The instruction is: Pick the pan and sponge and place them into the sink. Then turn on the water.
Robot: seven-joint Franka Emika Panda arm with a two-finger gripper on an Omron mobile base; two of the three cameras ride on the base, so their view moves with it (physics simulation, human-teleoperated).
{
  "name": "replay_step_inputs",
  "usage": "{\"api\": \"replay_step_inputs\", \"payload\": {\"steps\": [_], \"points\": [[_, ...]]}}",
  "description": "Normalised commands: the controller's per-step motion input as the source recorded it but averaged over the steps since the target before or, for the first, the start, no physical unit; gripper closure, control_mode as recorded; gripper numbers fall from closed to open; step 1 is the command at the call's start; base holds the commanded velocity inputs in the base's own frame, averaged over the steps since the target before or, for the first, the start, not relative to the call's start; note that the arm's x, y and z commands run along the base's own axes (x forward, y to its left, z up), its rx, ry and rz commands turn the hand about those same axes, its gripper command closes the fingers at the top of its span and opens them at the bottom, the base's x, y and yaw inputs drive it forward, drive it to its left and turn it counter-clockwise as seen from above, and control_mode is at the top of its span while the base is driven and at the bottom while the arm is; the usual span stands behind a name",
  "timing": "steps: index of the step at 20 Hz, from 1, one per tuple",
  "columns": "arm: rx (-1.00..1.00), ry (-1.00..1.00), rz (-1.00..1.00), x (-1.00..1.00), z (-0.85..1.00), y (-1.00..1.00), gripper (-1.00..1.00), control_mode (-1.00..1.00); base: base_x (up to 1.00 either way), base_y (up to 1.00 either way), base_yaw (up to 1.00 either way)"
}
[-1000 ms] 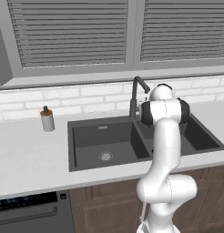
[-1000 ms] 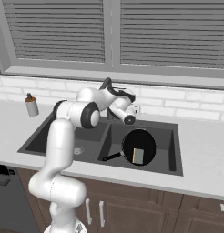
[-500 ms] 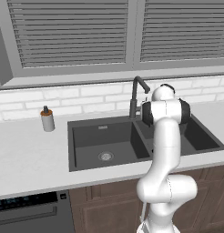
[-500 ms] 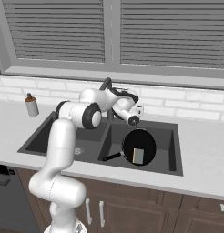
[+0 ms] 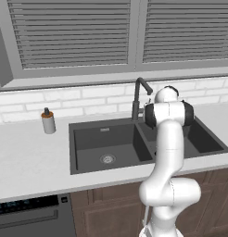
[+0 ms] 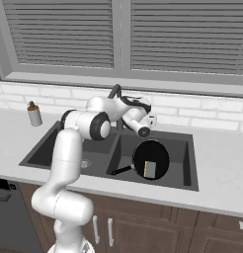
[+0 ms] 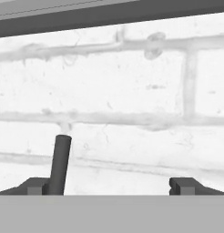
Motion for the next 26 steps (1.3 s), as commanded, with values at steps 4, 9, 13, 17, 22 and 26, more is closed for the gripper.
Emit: {"api": "replay_step_inputs", "payload": {"steps": [4,9,13,17,22,26], "points": [[0.01,-0.03,-0.10,0.00,0.00,-0.65,-1.00,-1.00,0.00,0.00,0.00],[0.01,-0.01,-0.07,0.00,0.00,-0.67,-1.00,-1.00,0.00,0.00,0.00],[0.02,0.00,-0.02,0.00,0.00,-0.72,-1.00,-1.00,0.00,0.00,0.00],[0.03,0.00,0.00,0.00,0.00,-0.77,-1.00,-1.00,0.00,0.00,0.00],[0.03,0.00,0.00,0.00,0.00,-0.71,-1.00,-1.00,0.00,0.00,0.00],[0.04,0.00,0.00,0.00,0.00,-0.62,-1.00,-1.00,0.00,0.00,0.00]]}}
